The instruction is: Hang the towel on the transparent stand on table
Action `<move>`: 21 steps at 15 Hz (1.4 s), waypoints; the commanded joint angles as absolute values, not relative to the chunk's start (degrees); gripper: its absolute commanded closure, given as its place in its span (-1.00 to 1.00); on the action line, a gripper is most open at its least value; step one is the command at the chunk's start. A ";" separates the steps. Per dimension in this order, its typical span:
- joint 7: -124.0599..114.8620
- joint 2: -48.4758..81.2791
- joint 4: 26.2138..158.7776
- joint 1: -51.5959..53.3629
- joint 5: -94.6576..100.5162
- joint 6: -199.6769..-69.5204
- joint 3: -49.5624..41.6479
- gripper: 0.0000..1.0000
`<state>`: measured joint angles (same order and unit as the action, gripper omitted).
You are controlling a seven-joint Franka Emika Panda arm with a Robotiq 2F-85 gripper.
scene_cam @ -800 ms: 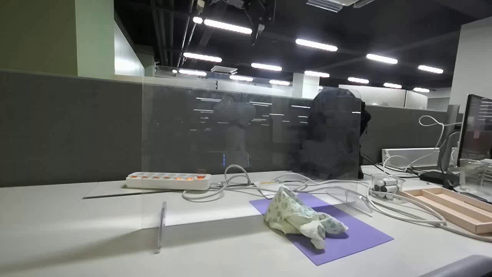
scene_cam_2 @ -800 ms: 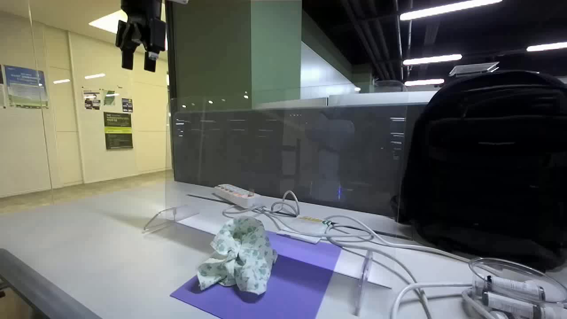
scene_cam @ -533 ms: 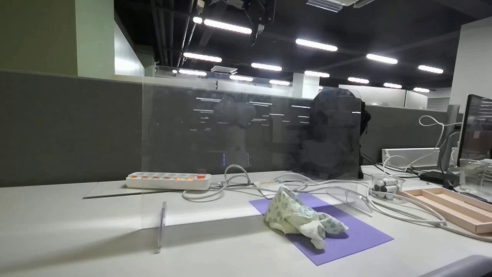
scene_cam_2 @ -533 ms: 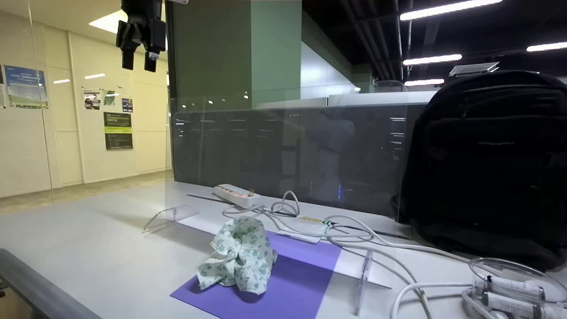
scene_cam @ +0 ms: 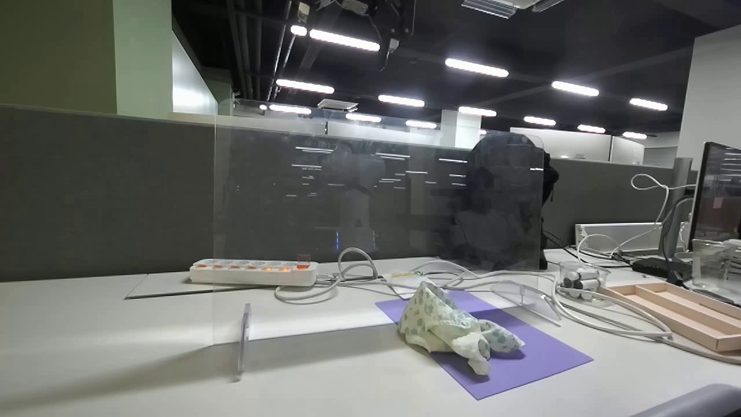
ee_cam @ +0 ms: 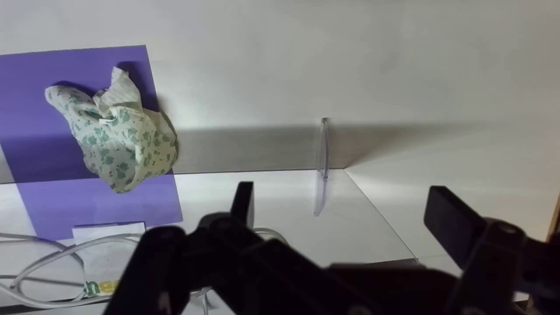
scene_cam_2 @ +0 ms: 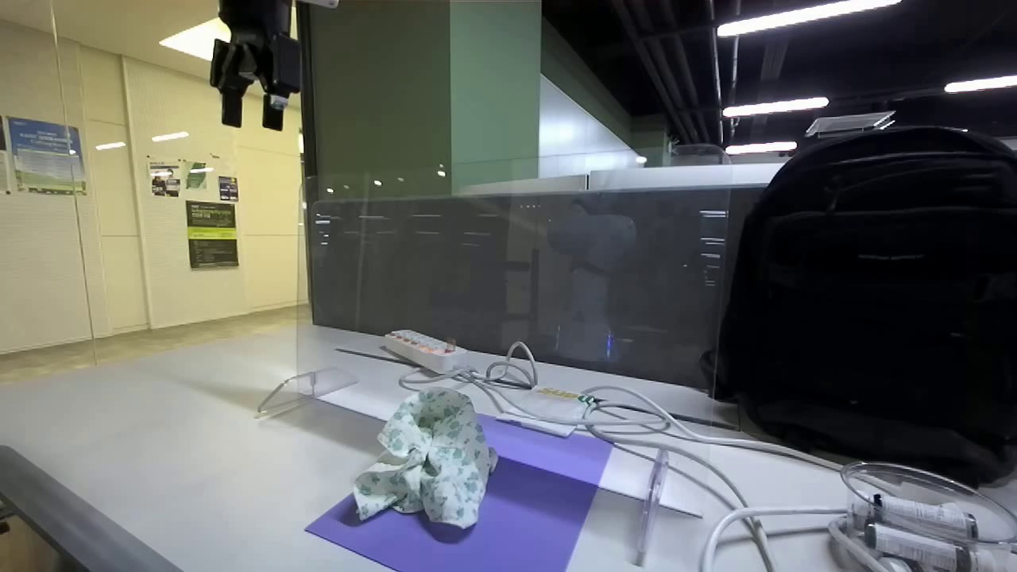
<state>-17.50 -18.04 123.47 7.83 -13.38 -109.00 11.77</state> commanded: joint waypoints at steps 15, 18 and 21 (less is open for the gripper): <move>-20.05 -20.73 154.43 1.15 -0.39 -141.62 9.34 -1.00; -20.04 -20.67 156.27 0.58 -1.15 -141.63 8.41 -1.00; -23.86 -20.72 157.57 -1.44 3.10 -146.36 10.47 -1.00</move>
